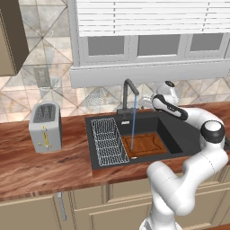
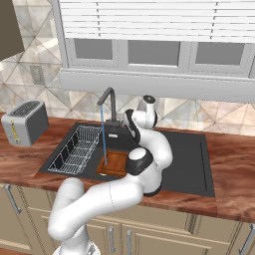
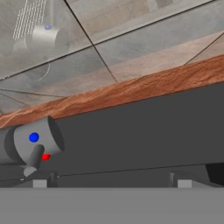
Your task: Turn on the sink faucet with hot water and rinse the cutting board for ten seconds, then turn off the faucet. Push the cutting board to reach the water if necessary.
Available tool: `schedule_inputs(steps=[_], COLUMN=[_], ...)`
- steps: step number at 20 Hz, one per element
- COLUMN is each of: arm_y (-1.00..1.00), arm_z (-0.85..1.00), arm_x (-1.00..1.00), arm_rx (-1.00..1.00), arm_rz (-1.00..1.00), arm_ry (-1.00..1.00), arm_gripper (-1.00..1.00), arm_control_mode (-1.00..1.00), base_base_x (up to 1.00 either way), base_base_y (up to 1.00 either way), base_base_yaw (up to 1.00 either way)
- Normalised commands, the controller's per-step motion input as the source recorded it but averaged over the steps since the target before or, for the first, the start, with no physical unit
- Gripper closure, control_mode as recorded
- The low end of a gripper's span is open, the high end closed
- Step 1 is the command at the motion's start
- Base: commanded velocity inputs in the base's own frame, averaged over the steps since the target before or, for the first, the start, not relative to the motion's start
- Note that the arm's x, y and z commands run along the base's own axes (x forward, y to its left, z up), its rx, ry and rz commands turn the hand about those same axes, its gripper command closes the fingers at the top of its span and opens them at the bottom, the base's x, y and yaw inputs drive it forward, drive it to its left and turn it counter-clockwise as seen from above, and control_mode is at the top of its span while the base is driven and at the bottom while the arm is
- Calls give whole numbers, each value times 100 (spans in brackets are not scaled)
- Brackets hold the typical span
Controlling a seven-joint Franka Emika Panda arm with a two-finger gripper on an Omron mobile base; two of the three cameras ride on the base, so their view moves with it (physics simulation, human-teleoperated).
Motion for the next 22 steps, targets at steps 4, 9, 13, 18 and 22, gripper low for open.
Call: schedule_inputs(steps=[4,9,13,18,22], arm_y=[0,0,0,0,0], arm_z=[-1,-10,-5,-2,-1], arm_x=[1,10,7,3,0], arm_rx=[0,0,0,0,0], arm_rz=[0,0,0,0,0], arm_ry=[0,0,0,0,0], arm_gripper=[-100,-100,-100,-100,-100], arm_control_mode=[-100,-100,-100,-100,-100], base_base_x=[0,0,0,0,0], base_base_y=[0,0,0,0,0], base_base_yaw=[0,0,0,0,0])
